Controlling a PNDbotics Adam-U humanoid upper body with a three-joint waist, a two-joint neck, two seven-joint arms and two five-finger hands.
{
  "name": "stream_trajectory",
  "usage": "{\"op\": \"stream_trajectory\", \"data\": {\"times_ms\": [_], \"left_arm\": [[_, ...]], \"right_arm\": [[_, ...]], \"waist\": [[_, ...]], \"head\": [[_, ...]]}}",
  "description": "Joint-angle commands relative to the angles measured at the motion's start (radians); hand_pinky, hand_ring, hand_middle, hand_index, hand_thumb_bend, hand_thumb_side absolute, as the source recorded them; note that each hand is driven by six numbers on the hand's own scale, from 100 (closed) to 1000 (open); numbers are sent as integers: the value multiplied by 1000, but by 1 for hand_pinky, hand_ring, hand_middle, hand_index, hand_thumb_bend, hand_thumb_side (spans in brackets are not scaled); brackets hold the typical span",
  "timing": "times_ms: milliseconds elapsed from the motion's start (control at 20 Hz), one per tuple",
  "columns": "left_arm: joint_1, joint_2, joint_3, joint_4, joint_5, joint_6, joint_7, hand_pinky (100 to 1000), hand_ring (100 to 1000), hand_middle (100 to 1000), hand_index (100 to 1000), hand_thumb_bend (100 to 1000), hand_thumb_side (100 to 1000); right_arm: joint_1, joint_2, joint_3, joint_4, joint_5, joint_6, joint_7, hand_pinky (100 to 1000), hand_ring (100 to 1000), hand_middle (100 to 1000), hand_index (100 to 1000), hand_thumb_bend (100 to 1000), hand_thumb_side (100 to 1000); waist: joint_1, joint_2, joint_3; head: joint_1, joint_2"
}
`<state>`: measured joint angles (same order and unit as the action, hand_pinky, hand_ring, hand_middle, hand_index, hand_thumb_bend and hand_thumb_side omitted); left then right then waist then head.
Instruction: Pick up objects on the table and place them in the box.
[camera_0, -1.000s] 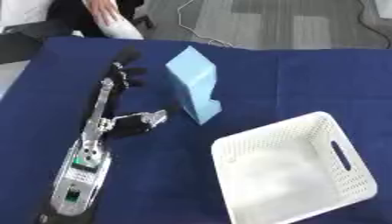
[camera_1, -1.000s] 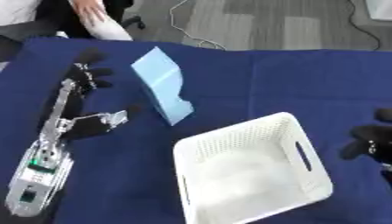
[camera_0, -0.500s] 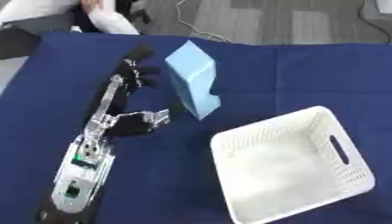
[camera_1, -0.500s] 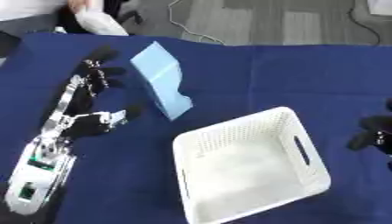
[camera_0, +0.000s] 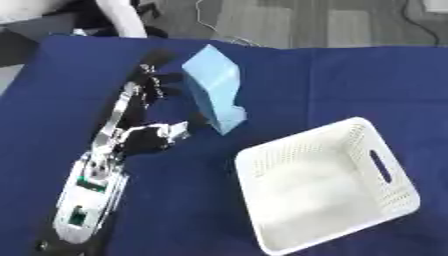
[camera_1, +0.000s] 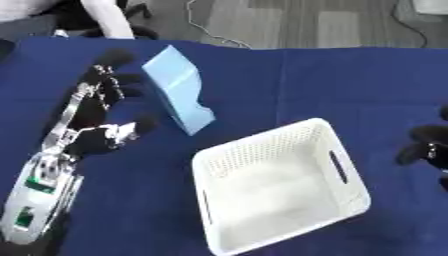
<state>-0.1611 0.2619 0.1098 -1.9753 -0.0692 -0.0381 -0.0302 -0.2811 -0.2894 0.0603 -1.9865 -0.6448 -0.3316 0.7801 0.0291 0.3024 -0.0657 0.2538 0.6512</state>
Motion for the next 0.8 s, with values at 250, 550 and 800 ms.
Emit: {"op": "stream_trajectory", "data": {"times_ms": [250, 550, 800], "left_arm": [[-27, 19, 4, 6, -74, -37, 14, 702, 795, 878, 989, 728, 359], [-46, 10, -2, 29, -131, -64, 30, 756, 831, 893, 998, 741, 353], [-56, -1, -18, 49, -164, -83, 28, 762, 834, 899, 1000, 736, 383]], "right_arm": [[-10, -18, -7, -14, -8, -130, 127, 721, 847, 903, 930, 100, 789], [-11, -21, -7, -14, -8, -132, 127, 721, 846, 902, 928, 100, 789], [-14, -23, -9, -14, -11, -131, 127, 720, 845, 901, 926, 100, 789]], "waist": [[2, -22, -5], [6, -22, -8], [9, -20, -12]], "head": [[-12, -3], [-12, 0], [-14, 0]]}}
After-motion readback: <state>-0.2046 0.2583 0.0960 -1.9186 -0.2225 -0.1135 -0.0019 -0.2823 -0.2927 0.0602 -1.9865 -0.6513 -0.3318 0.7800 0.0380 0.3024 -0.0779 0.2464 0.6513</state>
